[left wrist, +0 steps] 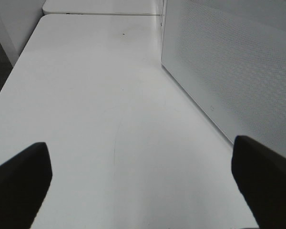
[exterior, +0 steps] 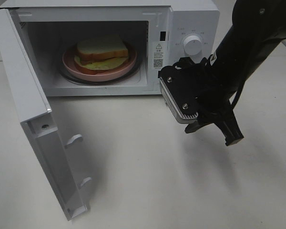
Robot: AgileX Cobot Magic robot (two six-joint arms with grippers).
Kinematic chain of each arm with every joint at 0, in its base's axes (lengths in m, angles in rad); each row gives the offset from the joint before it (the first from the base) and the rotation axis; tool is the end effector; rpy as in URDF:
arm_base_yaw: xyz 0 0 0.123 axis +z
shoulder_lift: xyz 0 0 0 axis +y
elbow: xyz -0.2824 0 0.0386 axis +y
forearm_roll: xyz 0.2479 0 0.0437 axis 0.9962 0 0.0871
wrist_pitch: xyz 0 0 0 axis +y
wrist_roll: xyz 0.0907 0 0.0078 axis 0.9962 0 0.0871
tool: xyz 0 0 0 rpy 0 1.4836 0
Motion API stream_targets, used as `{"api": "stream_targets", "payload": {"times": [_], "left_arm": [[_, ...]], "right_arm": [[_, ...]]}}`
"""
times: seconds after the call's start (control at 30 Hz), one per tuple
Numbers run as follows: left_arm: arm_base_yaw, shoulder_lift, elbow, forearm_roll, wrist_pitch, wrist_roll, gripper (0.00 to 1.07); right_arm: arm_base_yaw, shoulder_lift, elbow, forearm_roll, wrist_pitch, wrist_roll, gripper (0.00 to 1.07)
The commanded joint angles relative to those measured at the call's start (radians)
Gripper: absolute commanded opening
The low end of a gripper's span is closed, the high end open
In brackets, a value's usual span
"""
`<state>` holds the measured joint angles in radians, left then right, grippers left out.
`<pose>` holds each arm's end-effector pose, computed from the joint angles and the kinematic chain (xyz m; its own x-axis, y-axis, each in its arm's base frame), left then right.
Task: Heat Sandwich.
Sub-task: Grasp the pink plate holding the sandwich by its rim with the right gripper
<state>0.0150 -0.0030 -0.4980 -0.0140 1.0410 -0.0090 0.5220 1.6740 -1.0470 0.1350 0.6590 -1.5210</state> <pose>-0.0043 -0.0012 0.2782 -0.4373 -0.0226 -0.8990 -0.0112 0.9997 -0.0197 0.2798 0.1696 0.2054 0.3909 -0.9108 -0.1331 -0.8779 -0.3255 -0.3511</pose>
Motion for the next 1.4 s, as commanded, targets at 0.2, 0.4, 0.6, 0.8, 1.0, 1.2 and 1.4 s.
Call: {"api": "stream_targets", "payload": {"times": [0.2, 0.4, 0.6, 0.8, 1.0, 1.2, 1.4], "left_arm": [[-0.003, -0.022, 0.003, -0.001, -0.005, -0.003, 0.97], [-0.003, -0.022, 0.003, -0.001, -0.005, -0.003, 0.97], [-0.003, -0.022, 0.003, -0.001, -0.005, -0.003, 0.97], [-0.003, -0.022, 0.003, -0.001, -0.005, -0.003, 0.97], [-0.003, -0.022, 0.003, -0.001, -0.005, -0.003, 0.97], [-0.003, -0.022, 0.003, 0.000, -0.005, -0.003, 0.97], [-0.003, -0.022, 0.003, 0.000, -0.005, -0.003, 0.97]], "right_arm": [[0.003, -0.011, -0.005, 0.000, -0.012, 0.113, 0.79], [0.003, -0.011, -0.005, -0.036, -0.034, 0.214, 0.88], [0.003, -0.010, -0.014, -0.106, -0.051, 0.264, 0.87], [0.042, -0.007, -0.079, -0.222, -0.081, 0.355, 0.86], [0.077, 0.030, -0.141, -0.270, -0.100, 0.393, 0.86], [0.084, 0.083, -0.196, -0.270, -0.120, 0.392, 0.85], [0.118, 0.141, -0.264, -0.269, -0.136, 0.391, 0.83]]}}
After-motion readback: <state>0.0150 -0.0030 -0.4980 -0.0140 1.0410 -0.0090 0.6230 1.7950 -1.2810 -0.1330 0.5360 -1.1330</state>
